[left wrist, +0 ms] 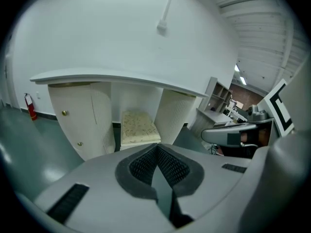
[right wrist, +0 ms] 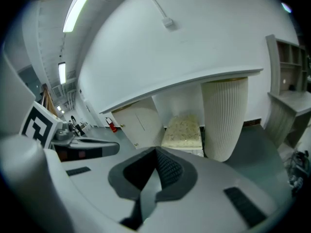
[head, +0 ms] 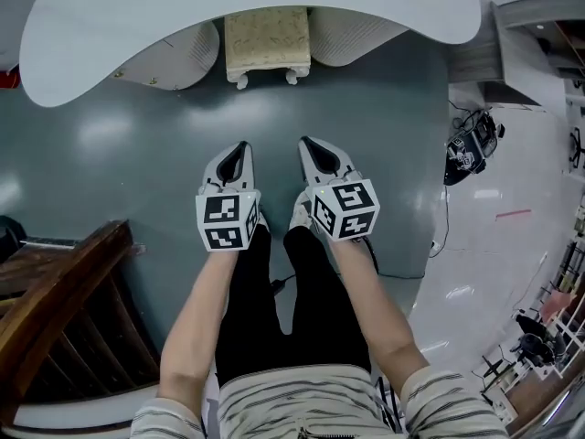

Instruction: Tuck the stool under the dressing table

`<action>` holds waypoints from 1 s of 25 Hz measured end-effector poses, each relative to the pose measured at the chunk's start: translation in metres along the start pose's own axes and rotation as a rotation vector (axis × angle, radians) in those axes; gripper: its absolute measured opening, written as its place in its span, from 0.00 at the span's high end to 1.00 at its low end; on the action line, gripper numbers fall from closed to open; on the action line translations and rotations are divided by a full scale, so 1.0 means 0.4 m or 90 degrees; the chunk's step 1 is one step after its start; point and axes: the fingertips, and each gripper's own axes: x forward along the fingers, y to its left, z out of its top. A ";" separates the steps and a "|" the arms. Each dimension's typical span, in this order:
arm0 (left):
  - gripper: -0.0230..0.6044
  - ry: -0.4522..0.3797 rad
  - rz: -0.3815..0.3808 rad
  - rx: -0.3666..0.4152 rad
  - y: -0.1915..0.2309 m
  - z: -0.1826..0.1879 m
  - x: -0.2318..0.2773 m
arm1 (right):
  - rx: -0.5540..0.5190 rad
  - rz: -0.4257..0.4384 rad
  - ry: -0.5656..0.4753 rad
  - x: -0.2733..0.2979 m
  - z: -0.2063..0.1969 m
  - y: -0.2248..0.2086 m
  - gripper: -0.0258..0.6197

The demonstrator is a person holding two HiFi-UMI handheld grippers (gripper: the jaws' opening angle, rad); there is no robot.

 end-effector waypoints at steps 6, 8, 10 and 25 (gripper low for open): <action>0.96 0.001 0.014 -0.012 -0.018 0.006 -0.103 | -0.024 -0.001 -0.003 -0.095 0.027 0.058 0.95; 0.96 -0.004 0.021 -0.023 -0.028 0.014 -0.139 | -0.029 0.000 -0.007 -0.132 0.036 0.073 0.95; 0.96 -0.006 0.030 -0.028 -0.034 0.022 -0.171 | -0.020 -0.003 -0.014 -0.164 0.050 0.084 0.95; 0.96 -0.062 0.010 -0.012 -0.161 0.218 -0.427 | -0.035 0.010 -0.057 -0.435 0.251 0.186 0.95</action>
